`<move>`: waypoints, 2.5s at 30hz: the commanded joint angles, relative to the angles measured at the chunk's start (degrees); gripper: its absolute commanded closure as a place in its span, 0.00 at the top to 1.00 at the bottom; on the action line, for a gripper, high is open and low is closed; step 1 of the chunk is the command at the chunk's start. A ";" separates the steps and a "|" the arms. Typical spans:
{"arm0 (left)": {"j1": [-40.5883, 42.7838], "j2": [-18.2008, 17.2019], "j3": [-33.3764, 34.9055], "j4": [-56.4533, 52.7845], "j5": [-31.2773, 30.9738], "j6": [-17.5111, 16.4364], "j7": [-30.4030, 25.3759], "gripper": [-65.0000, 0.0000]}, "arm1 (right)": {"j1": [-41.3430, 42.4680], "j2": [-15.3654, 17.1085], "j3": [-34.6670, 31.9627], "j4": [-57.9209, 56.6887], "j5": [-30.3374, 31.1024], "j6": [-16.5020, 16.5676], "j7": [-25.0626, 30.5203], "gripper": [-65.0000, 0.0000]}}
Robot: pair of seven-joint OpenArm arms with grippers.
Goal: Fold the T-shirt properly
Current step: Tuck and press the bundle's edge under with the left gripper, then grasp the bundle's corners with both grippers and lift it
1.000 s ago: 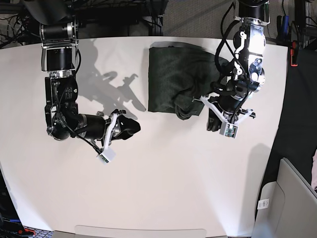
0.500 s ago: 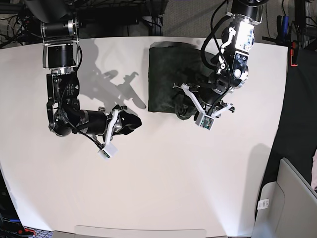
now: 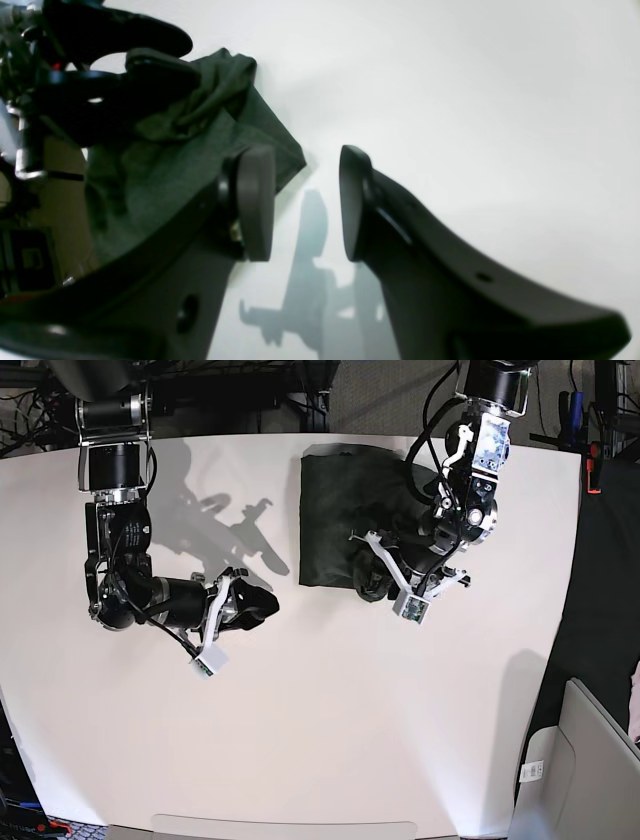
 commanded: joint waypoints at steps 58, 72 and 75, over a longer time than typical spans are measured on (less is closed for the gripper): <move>26.41 0.21 -18.86 20.66 -0.35 7.70 6.50 0.14 | 11.05 -19.63 -8.69 -4.17 -31.57 0.34 1.33 0.28; 27.64 1.79 -15.43 16.79 -0.35 7.70 6.59 0.06 | 8.15 -19.63 -19.50 -4.26 -42.47 0.34 1.15 0.16; 26.15 1.70 -14.73 13.81 -0.35 7.70 6.59 0.06 | 7.09 -19.54 -19.50 -3.82 -42.47 0.34 0.18 0.16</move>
